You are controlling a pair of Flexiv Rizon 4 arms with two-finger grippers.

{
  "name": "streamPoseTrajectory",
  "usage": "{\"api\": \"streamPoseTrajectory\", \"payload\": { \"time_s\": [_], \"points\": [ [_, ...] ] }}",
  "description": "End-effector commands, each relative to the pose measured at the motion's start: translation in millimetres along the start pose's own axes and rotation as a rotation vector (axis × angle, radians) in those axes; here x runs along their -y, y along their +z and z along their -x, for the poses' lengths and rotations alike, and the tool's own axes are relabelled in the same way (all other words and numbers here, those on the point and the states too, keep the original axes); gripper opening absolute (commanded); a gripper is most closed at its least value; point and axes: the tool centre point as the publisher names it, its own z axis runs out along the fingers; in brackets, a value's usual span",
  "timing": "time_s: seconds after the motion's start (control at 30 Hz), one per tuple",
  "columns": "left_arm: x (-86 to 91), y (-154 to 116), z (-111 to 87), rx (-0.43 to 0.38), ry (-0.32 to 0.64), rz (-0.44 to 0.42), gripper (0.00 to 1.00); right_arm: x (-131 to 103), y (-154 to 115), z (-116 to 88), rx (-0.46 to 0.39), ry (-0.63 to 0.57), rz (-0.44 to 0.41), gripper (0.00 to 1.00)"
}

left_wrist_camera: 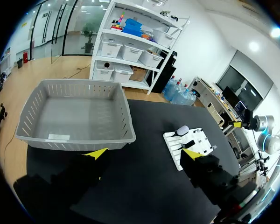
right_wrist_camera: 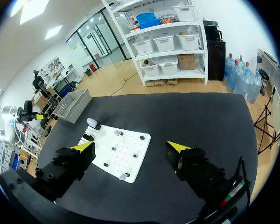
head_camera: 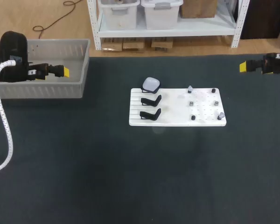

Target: Pick up each earbud case from the left stands, insert the matching earbuds, close the lid, and place the case in the box.

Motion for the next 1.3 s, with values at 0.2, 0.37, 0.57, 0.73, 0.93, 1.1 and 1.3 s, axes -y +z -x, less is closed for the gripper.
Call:
{"api": "streamPoseTrajectory", "payload": {
  "time_s": [0.2, 0.37, 0.57, 0.73, 0.93, 1.1, 1.3],
  "points": [
    [1.4, 0, 0.9, -0.005, -0.001, 0.007, 1.0, -1, 0, 0, -0.001, 0.0, -0.002, 1.0],
    [1.4, 0, 0.9, -0.005, -0.001, 0.007, 1.0, -1, 0, 0, -0.001, 0.0, -0.002, 1.0],
    [9.1, 1, -0.3, -0.001, 0.049, -0.076, 1.0, -1, 0, 0, -0.001, 0.0, -0.002, 1.0],
    [21.8, 7, 7.8, 0.02, 0.179, -0.182, 1.0, -1, 0, 0, -0.001, 0.0, -0.002, 1.0],
    [35.4, 18, 22.6, 0.033, 0.421, -0.32, 1.0, -1, 0, 0, -0.001, 0.0, -0.002, 1.0],
    [47.3, 32, 32.4, 0.011, 0.58, -0.448, 1.0, -1, 0, 0, -0.001, 0.0, -0.002, 1.0],
    [61.8, 51, 36.4, -0.042, 0.766, -0.547, 1.0, -1, 0, 0, -0.001, 0.0, -0.002, 1.0]
  ]
}}
